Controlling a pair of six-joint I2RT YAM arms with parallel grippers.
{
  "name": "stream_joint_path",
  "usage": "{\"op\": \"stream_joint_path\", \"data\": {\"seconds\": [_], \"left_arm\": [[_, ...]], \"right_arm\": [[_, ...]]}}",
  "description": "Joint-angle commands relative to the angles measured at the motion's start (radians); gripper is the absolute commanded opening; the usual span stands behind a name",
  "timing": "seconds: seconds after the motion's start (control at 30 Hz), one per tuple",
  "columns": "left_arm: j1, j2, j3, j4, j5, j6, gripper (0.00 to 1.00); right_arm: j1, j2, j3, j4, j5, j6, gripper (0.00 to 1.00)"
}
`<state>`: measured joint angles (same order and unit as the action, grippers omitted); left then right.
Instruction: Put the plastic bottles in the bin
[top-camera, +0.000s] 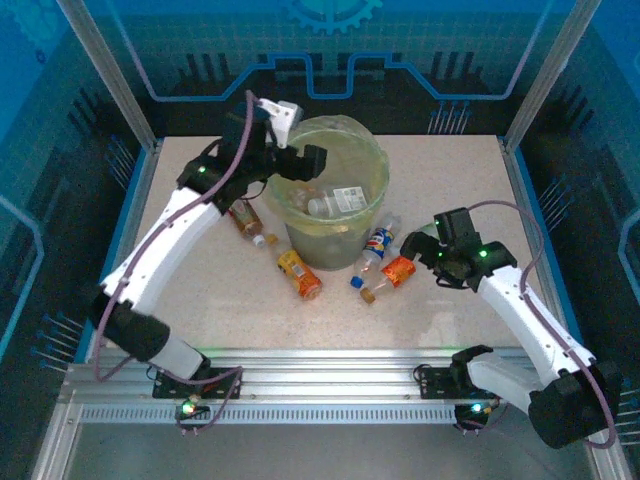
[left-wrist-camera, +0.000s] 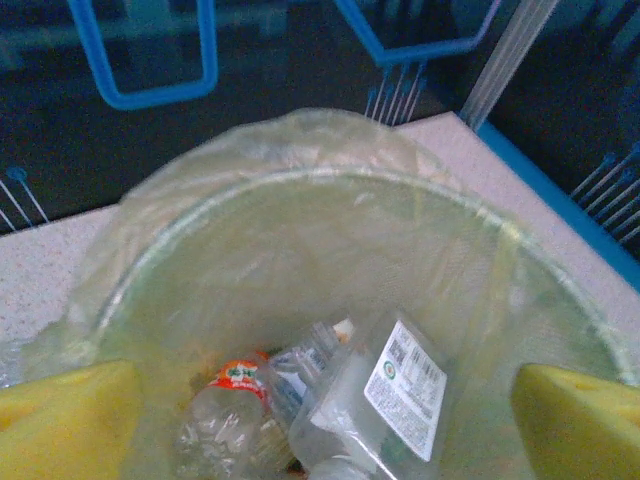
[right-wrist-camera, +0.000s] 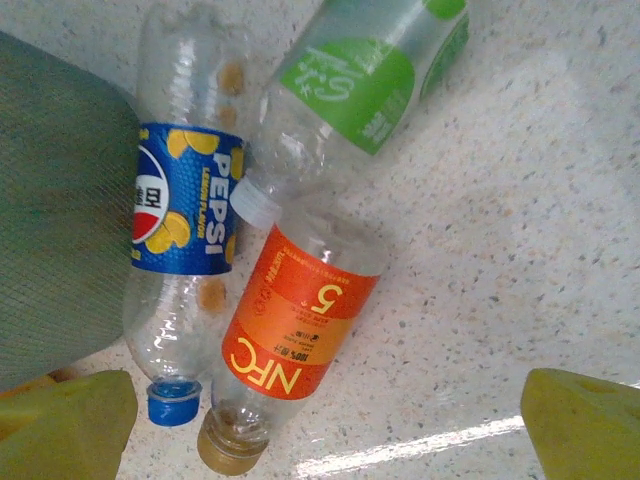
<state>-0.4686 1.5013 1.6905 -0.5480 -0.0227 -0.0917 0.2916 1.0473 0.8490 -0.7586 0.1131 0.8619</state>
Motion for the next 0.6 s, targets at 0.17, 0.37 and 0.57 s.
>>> {"op": "stream_joint_path", "data": {"seconds": [0.17, 0.37, 0.57], "left_arm": [[-0.002, -0.234, -0.265, 0.134, -0.202, -0.121, 0.99], [0.003, -0.387, -0.492, 0.244, -0.386, -0.184, 0.99], [0.023, -0.463, -0.593, 0.246, -0.479, -0.222, 0.99]], "right_arm": [[0.021, 0.066, -0.07, 0.106, -0.081, 0.048, 1.0], [0.095, 0.168, -0.056, 0.151, -0.069, 0.066, 1.0], [0.154, 0.275, -0.002, 0.142, -0.028, 0.065, 1.0]]}}
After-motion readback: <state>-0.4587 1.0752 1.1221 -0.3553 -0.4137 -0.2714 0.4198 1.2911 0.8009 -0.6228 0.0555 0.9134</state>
